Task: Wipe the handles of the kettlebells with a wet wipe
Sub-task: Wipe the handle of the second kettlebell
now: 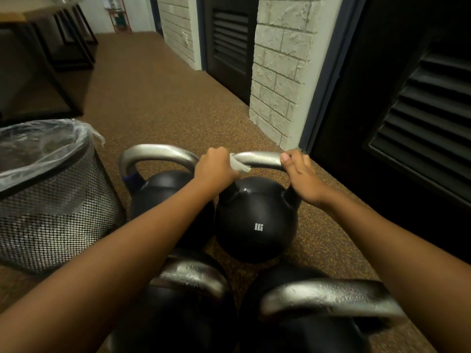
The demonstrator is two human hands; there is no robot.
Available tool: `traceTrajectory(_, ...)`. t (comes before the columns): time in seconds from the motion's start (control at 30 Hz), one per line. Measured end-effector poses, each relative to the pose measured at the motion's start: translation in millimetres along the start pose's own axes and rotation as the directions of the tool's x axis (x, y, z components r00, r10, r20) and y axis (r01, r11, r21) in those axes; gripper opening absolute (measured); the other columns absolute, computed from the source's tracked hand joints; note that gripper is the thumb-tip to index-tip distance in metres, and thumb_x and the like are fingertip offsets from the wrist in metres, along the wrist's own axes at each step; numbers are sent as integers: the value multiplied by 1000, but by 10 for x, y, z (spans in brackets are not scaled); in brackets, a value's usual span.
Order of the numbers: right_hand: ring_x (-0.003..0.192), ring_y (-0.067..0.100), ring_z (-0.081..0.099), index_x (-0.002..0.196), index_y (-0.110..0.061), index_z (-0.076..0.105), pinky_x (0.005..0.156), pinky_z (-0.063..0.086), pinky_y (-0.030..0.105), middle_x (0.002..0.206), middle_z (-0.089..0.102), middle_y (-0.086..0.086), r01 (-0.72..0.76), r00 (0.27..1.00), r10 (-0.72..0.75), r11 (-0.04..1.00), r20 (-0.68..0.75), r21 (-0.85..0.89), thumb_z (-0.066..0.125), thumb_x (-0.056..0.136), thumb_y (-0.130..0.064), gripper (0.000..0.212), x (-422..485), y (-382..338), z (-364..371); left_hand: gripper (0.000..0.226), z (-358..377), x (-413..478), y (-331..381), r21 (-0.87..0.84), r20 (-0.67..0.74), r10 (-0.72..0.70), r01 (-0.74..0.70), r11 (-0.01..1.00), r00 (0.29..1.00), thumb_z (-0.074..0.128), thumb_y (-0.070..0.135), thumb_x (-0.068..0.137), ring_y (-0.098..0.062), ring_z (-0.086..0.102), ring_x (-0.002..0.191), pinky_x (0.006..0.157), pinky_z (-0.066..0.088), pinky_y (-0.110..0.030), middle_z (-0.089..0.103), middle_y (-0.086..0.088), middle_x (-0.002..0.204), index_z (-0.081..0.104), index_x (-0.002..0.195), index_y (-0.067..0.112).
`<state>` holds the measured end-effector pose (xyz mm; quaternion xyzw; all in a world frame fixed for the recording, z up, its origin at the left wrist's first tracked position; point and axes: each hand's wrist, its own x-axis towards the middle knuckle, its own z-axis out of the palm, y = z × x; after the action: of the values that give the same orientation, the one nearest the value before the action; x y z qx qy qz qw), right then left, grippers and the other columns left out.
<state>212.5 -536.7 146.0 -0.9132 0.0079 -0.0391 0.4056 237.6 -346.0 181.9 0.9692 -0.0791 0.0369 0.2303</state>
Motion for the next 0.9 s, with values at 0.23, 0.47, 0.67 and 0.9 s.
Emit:
traceTrajectory(0.23,113,22,37,118,-28,38,100,31,39,114,34,4,-6,1000,6,1000,-9,-18,19,98,-48,34,2,5,5,45,38,17,-51,20,123,-112,111,994,986,72,31,77,-34,58,105,81,47,-37,62,-17,111,60,106,0)
traceTrajectory(0.47,112,23,38,116,-29,38,102,33,43,114,35,4,-8,1000,8,1000,-17,-20,20,98,-47,32,14,1,5,27,70,-7,55,184,-59,134,-121,976,989,57,12,88,-39,57,104,79,44,-41,60,-19,110,48,112,1)
traceTrajectory(0.67,113,23,38,119,-27,38,101,33,41,115,35,5,-7,1000,7,1000,-22,-4,20,98,-47,35,13,0,10,59,297,-12,128,154,-30,350,-342,927,936,58,15,85,-27,40,121,105,33,-35,42,-14,133,31,137,4)
traceTrajectory(0.9,120,24,35,123,-24,39,104,31,42,118,35,4,-23,1000,23,999,-10,22,21,98,-49,39,17,5,8,53,289,33,329,20,12,402,-402,915,916,25,36,101,-24,27,138,114,14,-37,32,-11,149,27,144,5)
